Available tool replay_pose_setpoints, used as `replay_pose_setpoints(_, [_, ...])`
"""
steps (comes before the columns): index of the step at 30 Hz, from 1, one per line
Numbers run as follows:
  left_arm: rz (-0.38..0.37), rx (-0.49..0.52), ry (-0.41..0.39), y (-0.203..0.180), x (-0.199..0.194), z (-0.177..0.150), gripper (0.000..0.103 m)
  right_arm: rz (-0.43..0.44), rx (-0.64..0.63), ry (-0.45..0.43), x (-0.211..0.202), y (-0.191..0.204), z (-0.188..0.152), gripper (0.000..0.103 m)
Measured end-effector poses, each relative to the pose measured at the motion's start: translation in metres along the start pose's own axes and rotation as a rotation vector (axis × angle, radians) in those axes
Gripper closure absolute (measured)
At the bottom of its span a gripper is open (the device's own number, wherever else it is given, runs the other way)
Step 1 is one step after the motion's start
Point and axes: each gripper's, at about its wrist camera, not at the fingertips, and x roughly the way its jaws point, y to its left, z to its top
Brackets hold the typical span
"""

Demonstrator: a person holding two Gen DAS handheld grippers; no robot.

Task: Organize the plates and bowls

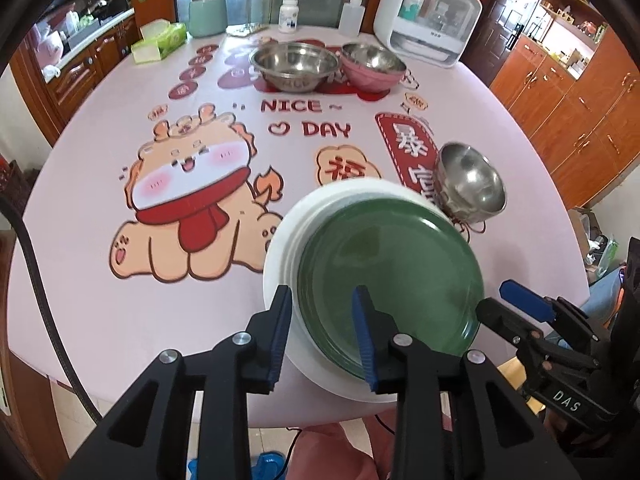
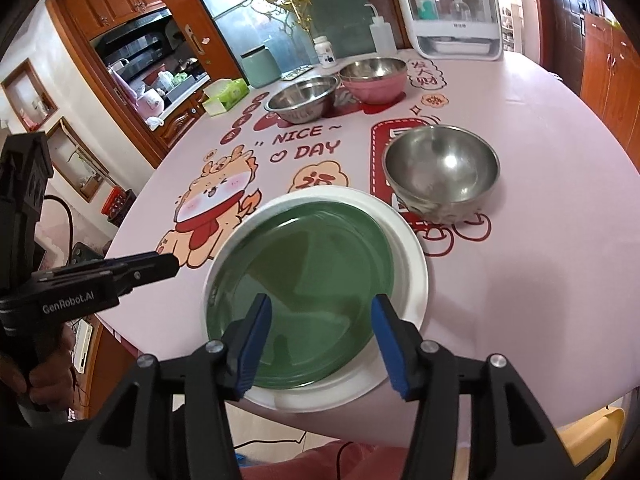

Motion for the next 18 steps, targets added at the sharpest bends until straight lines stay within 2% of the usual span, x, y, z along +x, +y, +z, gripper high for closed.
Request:
replay_pose_setpoints(8, [0.031,-0.040,-0.072,-0.004,-0.024,0.010,0.073,0.039,-0.051,-0.037,-0.011,0.000,0.022,0.049])
replay_pose_setpoints(11, [0.030,-0.055,-0.094,-0.006,-0.033,0.013,0.070,0.065,-0.071,-0.064,-0.016,-0.001,0.034,0.044])
replay_pose_setpoints(14, [0.036,-0.085,-0.109,-0.007,-0.042,0.016,0.070,0.086,-0.095,-0.070,-0.019,-0.001,0.045,0.044])
replay_pose_setpoints(18, [0.071,-0.113,-0.136,-0.011,-0.051,0.021,0.069,0.115,-0.113,-0.083,-0.023,-0.003,0.058,0.043])
